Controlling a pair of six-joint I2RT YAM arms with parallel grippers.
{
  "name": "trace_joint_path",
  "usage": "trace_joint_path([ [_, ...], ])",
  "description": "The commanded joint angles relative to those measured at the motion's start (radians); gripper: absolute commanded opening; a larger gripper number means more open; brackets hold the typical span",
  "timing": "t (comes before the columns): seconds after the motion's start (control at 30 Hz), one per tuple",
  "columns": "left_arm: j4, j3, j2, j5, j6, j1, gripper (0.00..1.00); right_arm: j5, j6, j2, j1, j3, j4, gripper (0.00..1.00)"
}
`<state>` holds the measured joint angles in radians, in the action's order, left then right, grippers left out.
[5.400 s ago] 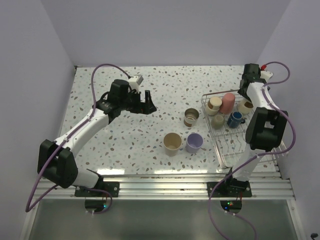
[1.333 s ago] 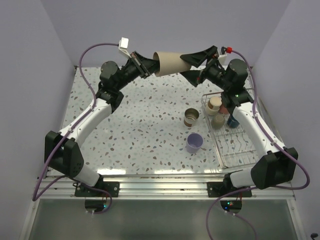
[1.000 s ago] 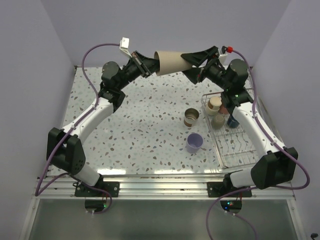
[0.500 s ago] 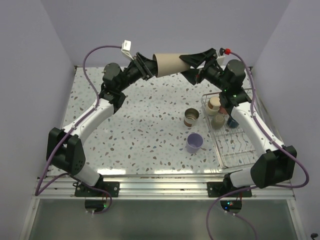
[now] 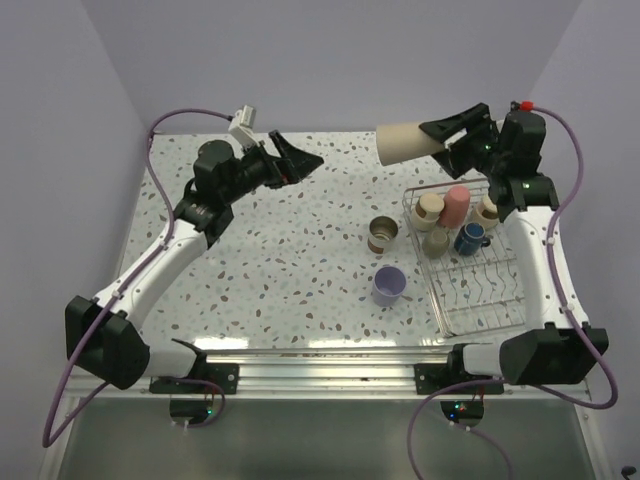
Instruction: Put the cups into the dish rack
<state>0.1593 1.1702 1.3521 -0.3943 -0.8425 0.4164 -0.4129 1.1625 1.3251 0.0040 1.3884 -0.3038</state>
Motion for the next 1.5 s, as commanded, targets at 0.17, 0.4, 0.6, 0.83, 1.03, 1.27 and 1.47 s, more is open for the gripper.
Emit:
trace_joint_path([
  [0.17, -0.267, -0.030, -0.056, 0.138, 0.195, 0.001, 1.00, 0.618, -0.549, -0.064, -0.002, 0.342, -0.650, 0.00],
  [0.4, -0.305, -0.064, -0.076, 0.129, 0.258, 0.001, 1.00, 0.992, -0.788, -0.029, -0.001, 0.402, -0.742, 0.00],
  [0.6, -0.322, -0.101, -0.111, 0.133, 0.298, 0.001, 1.00, 1.143, -0.860, -0.001, -0.001, 0.348, -0.722, 0.00],
  [0.83, -0.300, -0.152, -0.125, 0.110, 0.310, 0.001, 1.00, 1.122, -0.853, 0.023, -0.091, 0.259, -0.663, 0.00],
  [1.03, -0.310, -0.156, -0.125, 0.098, 0.333, 0.001, 1.00, 1.071, -0.784, 0.022, -0.142, 0.141, -0.577, 0.00],
  [1.27, -0.311, -0.156, -0.107, 0.084, 0.353, -0.001, 1.00, 1.056, -0.721, 0.011, -0.171, -0.004, -0.459, 0.00],
  [1.47, -0.311, -0.161, -0.100, 0.091, 0.364, -0.001, 1.00, 1.059, -0.715, 0.023, -0.208, -0.078, -0.405, 0.00],
])
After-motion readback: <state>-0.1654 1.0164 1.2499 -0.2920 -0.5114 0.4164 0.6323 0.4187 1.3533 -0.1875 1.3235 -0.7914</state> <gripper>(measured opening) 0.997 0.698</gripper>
